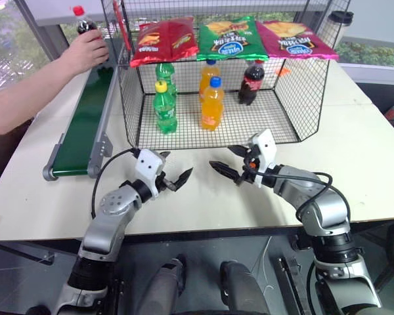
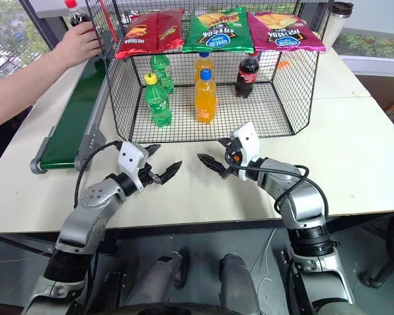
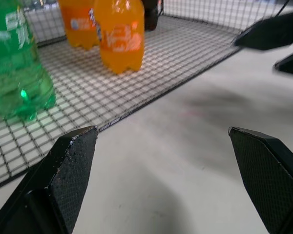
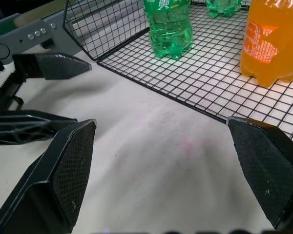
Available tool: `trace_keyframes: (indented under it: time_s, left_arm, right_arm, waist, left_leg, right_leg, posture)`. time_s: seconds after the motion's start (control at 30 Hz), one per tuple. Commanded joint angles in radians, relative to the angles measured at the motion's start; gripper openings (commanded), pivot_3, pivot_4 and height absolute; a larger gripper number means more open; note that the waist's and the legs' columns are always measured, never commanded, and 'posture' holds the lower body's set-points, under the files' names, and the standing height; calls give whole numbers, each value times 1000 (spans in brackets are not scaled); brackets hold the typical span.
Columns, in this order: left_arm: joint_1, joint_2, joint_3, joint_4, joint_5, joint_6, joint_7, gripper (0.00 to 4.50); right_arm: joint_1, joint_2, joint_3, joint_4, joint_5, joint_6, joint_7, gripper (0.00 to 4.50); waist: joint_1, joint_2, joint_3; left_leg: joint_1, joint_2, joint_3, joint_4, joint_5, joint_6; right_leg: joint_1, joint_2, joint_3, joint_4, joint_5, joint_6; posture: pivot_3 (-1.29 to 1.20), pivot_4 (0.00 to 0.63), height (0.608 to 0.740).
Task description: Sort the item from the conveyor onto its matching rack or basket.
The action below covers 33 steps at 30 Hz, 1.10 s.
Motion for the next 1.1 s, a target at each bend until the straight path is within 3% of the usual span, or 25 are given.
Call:
trace_keyframes:
  time_s: [0.03, 0.47, 0.8, 0.93, 1.1]
  left_arm:
    - [-22, 5, -2, -8, 32, -36, 15, 4500]
    - [-51, -39, 83, -59, 14, -70, 94, 4500]
    - [-159, -105, 411, -100, -45, 11, 438, 4500]
    - [-183, -72, 544, -43, -28, 37, 567, 4500]
    - [-177, -3, 585, 29, -16, 41, 586, 4500]
  right_arm:
    - [-25, -3, -16, -52, 30, -10, 13, 4423]
    - [-30, -42, -17, -84, 86, 8, 67, 4423]
    - [-75, -61, -3, -121, 116, 26, 99, 4423]
    - [-99, -58, 8, -116, 117, 29, 110, 4423]
    - [-128, -67, 16, -132, 135, 48, 139, 4423]
  waist:
    - [0, 0, 0]
    - [0, 0, 0]
    - [1, 0, 0]
    - [0, -1, 0]
    - [3, -2, 0]
  left_leg:
    - [0, 0, 0, 0, 0, 0]
    - [0, 0, 0, 0, 0, 0]
    - [0, 0, -1, 0, 0, 0]
    - [0, 0, -1, 1, 0, 0]
    - [0, 0, -1, 1, 0, 0]
  right_leg:
    - [0, 0, 0, 0, 0, 0]
    - [0, 0, 0, 0, 0, 0]
    - [0, 0, -1, 0, -2, 4]
    - [0, 1, -1, 0, 2, 4]
    - [0, 2, -2, 0, 2, 4]
  posture:
    - [0, 150, 738]
    - [0, 150, 738]
    - [0, 150, 738]
    - [0, 150, 738]
    - [0, 150, 738]
